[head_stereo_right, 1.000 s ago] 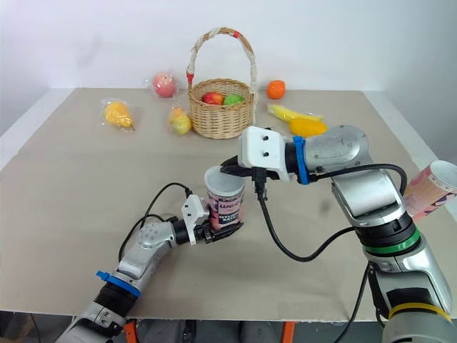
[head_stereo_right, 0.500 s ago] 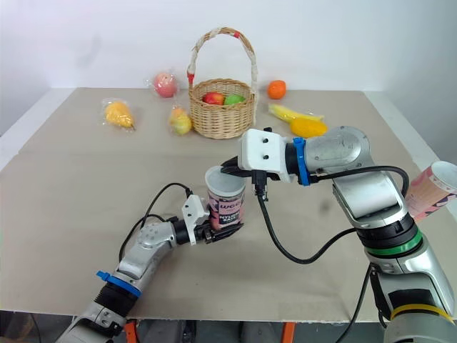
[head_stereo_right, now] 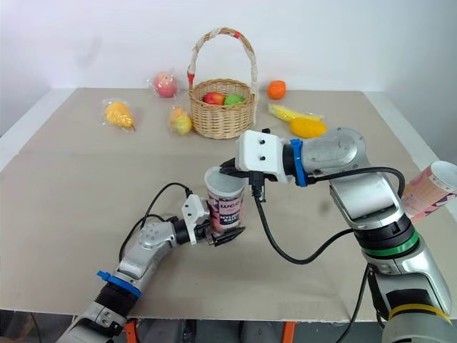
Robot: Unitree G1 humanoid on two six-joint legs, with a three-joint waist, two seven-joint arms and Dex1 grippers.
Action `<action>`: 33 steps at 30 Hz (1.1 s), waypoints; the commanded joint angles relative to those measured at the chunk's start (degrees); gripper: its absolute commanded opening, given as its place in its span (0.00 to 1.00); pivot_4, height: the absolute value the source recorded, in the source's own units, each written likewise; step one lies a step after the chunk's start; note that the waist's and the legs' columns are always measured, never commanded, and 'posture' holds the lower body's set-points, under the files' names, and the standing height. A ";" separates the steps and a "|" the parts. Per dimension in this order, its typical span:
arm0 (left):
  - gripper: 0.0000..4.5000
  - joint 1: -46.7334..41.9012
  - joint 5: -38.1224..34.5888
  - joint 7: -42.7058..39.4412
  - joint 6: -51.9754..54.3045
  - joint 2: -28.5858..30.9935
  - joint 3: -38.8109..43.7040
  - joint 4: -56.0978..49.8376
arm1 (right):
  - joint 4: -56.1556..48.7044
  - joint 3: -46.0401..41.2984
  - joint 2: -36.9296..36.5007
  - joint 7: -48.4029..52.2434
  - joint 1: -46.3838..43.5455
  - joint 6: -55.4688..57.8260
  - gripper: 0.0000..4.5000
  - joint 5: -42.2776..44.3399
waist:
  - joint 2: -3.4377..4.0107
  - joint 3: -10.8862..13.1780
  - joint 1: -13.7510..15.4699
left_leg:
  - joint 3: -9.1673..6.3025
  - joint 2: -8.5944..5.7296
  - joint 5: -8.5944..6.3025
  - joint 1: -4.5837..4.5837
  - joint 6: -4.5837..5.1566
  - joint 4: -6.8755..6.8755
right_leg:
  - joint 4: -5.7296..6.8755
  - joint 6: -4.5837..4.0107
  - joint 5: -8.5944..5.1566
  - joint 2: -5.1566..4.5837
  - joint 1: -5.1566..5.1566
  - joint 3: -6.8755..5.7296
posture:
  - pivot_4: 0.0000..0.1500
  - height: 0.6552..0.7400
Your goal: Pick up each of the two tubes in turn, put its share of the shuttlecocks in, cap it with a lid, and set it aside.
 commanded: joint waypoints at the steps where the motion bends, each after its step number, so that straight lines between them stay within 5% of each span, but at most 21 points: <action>1: 0.99 1.16 1.56 1.11 1.16 0.59 0.12 4.37 | -1.21 0.74 0.03 0.34 -0.76 0.35 0.00 -0.80 | 0.00 0.00 0.00 | 0.00 0.00 0.00 0.00 0.00 0.00 | 0.00 0.00 0.00 0.00 0.00 0.00 | 1.00 1.00; 14: 0.99 1.20 1.22 0.72 0.61 0.29 0.08 4.71 | -1.87 1.14 -0.40 0.62 -2.11 -0.81 0.00 -2.78 | 0.00 0.00 0.03 | 0.00 0.00 0.00 0.00 0.00 0.00 | 0.00 0.00 0.00 0.00 0.00 -0.01 | 1.00 1.00; 17: 0.76 1.18 1.21 0.78 0.89 0.29 0.10 4.77 | -1.95 1.00 -0.36 0.55 -2.39 -1.16 0.00 -3.06 | 0.00 0.00 0.03 | 0.00 0.00 0.00 0.00 0.00 0.00 | 0.00 0.00 0.00 0.00 0.00 -0.01 | 1.00 1.00; 33: 0.76 0.58 1.54 0.81 0.37 0.20 -0.04 5.55 | -2.47 0.23 -0.79 1.49 -5.11 -0.21 0.00 -2.70 | -0.04 0.04 0.05 | 0.03 0.00 0.00 -0.03 0.00 0.00 | -0.03 -0.02 -0.01 -0.03 -0.01 -0.01 | 1.00 1.00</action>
